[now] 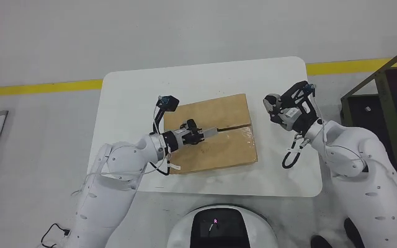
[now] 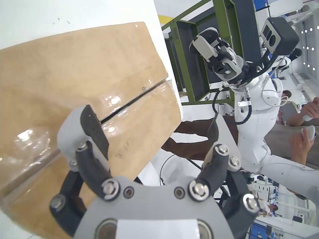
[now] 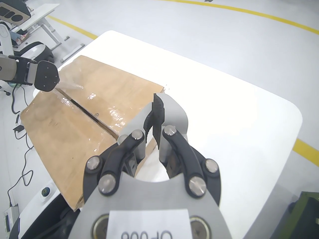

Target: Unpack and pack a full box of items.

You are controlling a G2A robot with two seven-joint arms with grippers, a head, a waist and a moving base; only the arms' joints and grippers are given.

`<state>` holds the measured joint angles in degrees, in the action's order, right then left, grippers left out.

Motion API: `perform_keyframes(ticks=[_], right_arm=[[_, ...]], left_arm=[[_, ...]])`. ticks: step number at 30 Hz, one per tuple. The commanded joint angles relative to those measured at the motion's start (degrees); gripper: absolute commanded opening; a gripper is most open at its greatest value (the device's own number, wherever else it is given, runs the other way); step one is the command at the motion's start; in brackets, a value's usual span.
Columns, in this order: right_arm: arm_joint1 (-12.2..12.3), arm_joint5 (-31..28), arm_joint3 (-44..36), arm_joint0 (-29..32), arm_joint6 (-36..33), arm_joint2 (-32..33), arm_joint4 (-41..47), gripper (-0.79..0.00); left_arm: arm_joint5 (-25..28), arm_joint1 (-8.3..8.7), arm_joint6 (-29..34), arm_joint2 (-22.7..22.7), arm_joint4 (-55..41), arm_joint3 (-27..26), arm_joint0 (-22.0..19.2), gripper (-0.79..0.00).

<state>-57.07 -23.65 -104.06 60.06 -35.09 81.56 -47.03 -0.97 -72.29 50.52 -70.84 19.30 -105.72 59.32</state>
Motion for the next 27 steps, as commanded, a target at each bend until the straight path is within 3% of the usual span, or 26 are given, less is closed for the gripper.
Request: perform_keyframes(ticks=[1,11,17,20,23,27], right_arm=[[0.08,-0.06,0.14,0.12,-0.12,0.49,0.23,-0.785],[0.3,-0.15,0.1,0.6,-0.08,1.39,0.85,-0.785],[0.41,-1.74,0.23,-0.14,-0.52,1.47,2.46,-0.785],[0.49,-4.24,0.09,-1.19,-0.85,0.96,2.99,-0.668],[0.55,-9.14,0.05,-3.05,-0.83,-0.52,2.9,-0.425],[0.44,-17.45,1.36,-7.41,-1.32,-4.67,1.35,-0.212]], left_arm=[[0.5,-0.1,-0.32,1.15,0.03,0.31,-0.92,0.0],[1.45,-0.37,-1.21,4.14,-1.71,0.84,-3.7,0.0],[-0.54,0.46,-2.01,-0.82,-0.43,-3.76,-2.54,0.0],[-2.59,1.09,-2.08,-5.03,0.52,-7.01,-0.74,0.0],[-4.31,1.85,-1.44,-9.22,3.66,-10.33,1.87,0.0],[-6.29,2.73,-0.53,-14.44,7.75,-14.02,5.98,0.0]])
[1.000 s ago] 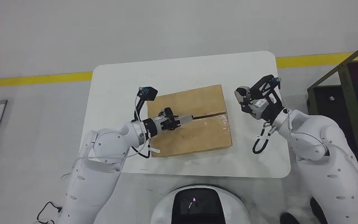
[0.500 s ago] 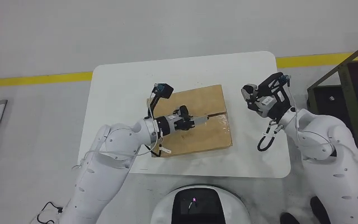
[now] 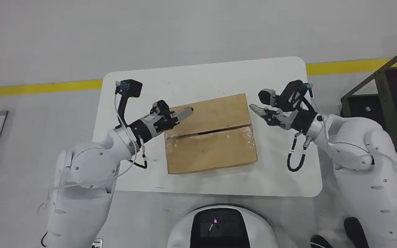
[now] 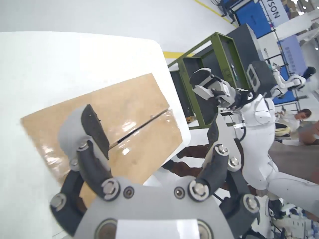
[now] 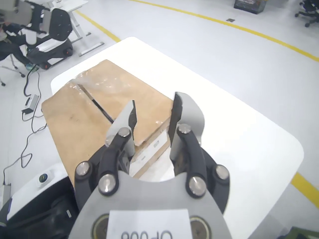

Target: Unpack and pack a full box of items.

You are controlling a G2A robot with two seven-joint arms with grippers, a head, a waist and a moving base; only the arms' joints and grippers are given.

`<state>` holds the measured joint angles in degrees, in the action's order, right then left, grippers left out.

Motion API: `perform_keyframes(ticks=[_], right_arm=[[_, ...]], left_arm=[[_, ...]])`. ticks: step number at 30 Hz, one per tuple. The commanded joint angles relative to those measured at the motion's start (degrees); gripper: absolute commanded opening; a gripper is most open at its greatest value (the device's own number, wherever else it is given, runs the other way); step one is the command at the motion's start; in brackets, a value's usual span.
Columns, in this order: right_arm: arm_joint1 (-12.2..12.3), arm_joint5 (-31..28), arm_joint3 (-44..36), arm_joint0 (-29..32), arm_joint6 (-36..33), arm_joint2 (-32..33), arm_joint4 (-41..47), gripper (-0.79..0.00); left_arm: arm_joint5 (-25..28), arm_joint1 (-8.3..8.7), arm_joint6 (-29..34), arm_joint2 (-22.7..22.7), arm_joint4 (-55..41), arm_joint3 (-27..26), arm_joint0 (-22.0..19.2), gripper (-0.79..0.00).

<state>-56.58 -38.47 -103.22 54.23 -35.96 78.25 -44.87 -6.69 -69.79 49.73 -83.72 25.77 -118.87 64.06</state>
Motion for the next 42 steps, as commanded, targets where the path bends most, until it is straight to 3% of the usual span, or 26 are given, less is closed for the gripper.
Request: perform_keyframes(ticks=[1,8,19,31,37,39,42], right_arm=[[-0.16,-3.97,0.96,-2.9,-0.34,-2.68,-1.73,-0.194],[-1.9,-7.15,5.84,-11.35,1.26,-13.8,-6.94,-0.259],[-5.77,-5.03,13.79,-21.47,4.89,-28.56,-18.56,-0.323],[-9.62,-3.74,22.46,-27.71,6.37,-37.37,-22.77,-0.357],[-11.16,-3.39,25.57,-29.76,6.06,-39.5,-22.6,-0.566],[-11.59,-3.14,26.33,-30.25,5.96,-39.95,-22.53,-0.785],[-12.1,-2.63,27.01,-30.99,6.14,-40.19,-22.83,-0.785]], left_arm=[[-1.13,0.42,0.37,-2.82,2.08,-1.68,2.17,0.0],[-4.18,1.15,-1.87,-9.23,5.19,-4.34,7.56,0.0],[-4.18,1.15,-1.87,-9.23,5.19,-4.34,7.56,0.0],[-3.92,1.53,-3.53,-9.7,6.05,-3.09,8.91,0.0],[-4.8,1.84,-3.04,-9.88,6.73,-2.18,8.67,0.0],[-4.82,1.93,-3.0,-9.84,6.65,-1.98,8.43,0.0],[-4.72,2.02,-2.91,-9.71,6.63,-1.69,8.17,0.0]])
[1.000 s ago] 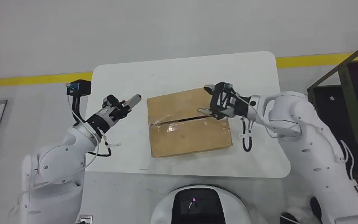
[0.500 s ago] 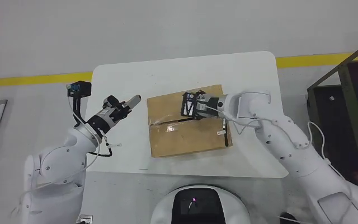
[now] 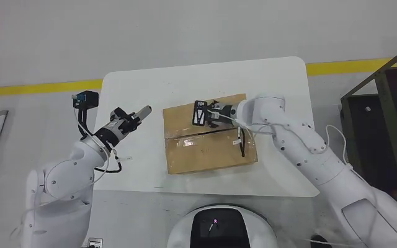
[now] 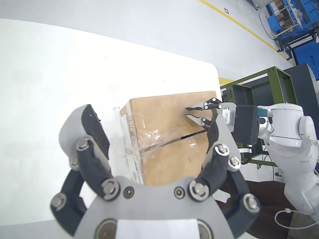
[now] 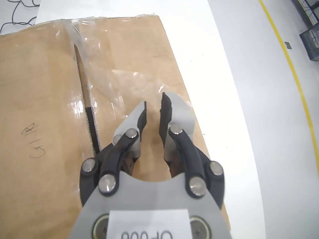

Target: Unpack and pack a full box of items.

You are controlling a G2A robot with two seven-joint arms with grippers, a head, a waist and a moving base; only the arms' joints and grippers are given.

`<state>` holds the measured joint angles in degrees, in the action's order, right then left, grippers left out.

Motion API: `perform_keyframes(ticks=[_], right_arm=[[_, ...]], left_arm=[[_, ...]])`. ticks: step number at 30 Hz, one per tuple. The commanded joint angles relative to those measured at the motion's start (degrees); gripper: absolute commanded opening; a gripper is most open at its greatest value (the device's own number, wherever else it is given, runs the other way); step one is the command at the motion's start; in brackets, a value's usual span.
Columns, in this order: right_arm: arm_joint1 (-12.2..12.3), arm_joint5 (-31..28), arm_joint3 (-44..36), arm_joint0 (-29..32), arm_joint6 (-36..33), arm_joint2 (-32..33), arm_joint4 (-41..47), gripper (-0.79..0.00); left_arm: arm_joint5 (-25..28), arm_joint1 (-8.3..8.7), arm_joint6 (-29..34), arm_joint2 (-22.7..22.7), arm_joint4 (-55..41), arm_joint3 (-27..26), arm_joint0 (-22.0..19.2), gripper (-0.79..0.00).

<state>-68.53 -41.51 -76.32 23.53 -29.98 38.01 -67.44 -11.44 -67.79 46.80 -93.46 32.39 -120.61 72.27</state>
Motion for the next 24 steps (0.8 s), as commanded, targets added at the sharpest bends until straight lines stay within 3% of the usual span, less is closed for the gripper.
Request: perform_keyframes(ticks=[1,10,16,17,18,20,21,23,24], right_arm=[[-0.23,0.8,0.15,-0.43,0.31,0.13,-0.58,-0.785],[1.25,0.51,-6.08,2.66,4.03,5.16,-3.31,-0.785],[3.01,-4.45,-9.62,6.21,4.86,8.82,-6.05,-0.785],[3.23,-5.21,-9.9,6.4,4.97,9.42,-6.36,-0.73],[3.45,-6.11,-10.14,6.45,5.11,10.13,-6.55,-0.579],[3.89,-7.54,-10.07,6.81,5.11,11.65,-6.09,-0.431],[4.1,-7.26,-9.9,7.02,4.59,12.58,-5.81,-0.299],[4.43,-4.45,-9.8,8.16,3.31,14.64,-4.08,-0.234],[4.58,-2.22,-9.75,8.88,2.15,15.83,-2.82,-0.139]], left_arm=[[0.03,0.01,0.02,0.03,0.01,0.05,-0.04,0.0],[0.03,0.01,0.02,0.03,0.01,0.05,-0.04,0.0],[0.03,0.01,0.02,0.03,0.01,0.05,-0.04,0.0],[0.03,0.01,0.02,0.03,0.01,0.05,-0.04,0.0],[0.03,0.01,0.02,0.03,0.01,0.05,-0.04,0.0],[0.03,0.01,0.02,0.03,0.01,0.05,-0.04,0.0],[0.15,0.01,-0.22,0.08,-0.04,0.08,0.08,0.0],[1.99,0.0,-0.88,0.95,-1.0,0.0,0.94,0.0],[3.21,0.05,-0.3,1.53,-1.56,0.06,1.16,0.0]])
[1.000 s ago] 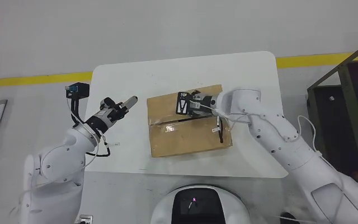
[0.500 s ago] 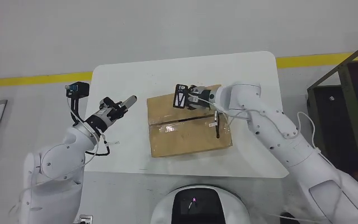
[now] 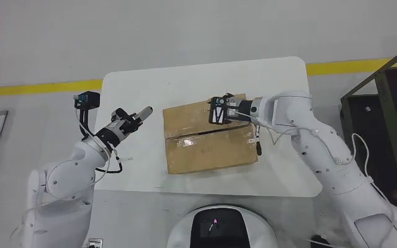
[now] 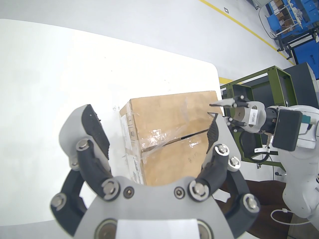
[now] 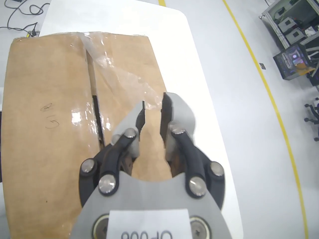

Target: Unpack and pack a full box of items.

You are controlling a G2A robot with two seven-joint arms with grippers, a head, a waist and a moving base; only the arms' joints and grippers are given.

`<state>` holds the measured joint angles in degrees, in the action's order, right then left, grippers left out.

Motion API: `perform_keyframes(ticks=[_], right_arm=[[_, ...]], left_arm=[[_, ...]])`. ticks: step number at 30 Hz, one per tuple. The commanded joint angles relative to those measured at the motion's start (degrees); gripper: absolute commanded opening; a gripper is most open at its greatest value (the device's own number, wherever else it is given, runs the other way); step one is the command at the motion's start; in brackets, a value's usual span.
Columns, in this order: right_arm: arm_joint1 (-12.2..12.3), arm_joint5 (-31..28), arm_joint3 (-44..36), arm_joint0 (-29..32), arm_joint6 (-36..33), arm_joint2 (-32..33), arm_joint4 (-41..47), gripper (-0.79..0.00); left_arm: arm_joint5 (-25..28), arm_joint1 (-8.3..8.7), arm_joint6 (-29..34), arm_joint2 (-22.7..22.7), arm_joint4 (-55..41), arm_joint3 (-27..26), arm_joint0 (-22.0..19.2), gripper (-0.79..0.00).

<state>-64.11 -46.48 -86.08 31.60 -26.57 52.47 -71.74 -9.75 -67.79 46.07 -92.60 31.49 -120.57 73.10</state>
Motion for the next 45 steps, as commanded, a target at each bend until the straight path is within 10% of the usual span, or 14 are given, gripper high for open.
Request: perform_keyframes(ticks=[1,9,13,25,45], right_arm=[[0.3,5.31,-0.29,1.62,-2.57,2.59,2.8,-0.083],[2.24,15.37,-6.14,9.84,-9.32,13.59,11.9,-0.203],[3.11,22.41,-9.46,15.08,-8.83,19.44,12.04,-0.785],[4.04,33.16,-13.68,28.15,-6.67,25.55,6.47,-0.785],[3.88,29.83,-14.06,35.65,-4.28,25.08,10.51,-0.785]], left_arm=[[2.61,0.1,1.12,1.15,-1.28,0.19,0.29,0.0],[10.85,0.15,1.64,8.04,-2.15,6.34,-4.79,0.0],[14.68,0.11,1.76,12.15,0.5,9.9,-8.63,0.0],[19.01,0.06,3.82,18.86,3.34,14.1,-13.61,0.0],[19.56,-0.23,1.06,25.08,9.16,20.22,-16.53,-0.046]])
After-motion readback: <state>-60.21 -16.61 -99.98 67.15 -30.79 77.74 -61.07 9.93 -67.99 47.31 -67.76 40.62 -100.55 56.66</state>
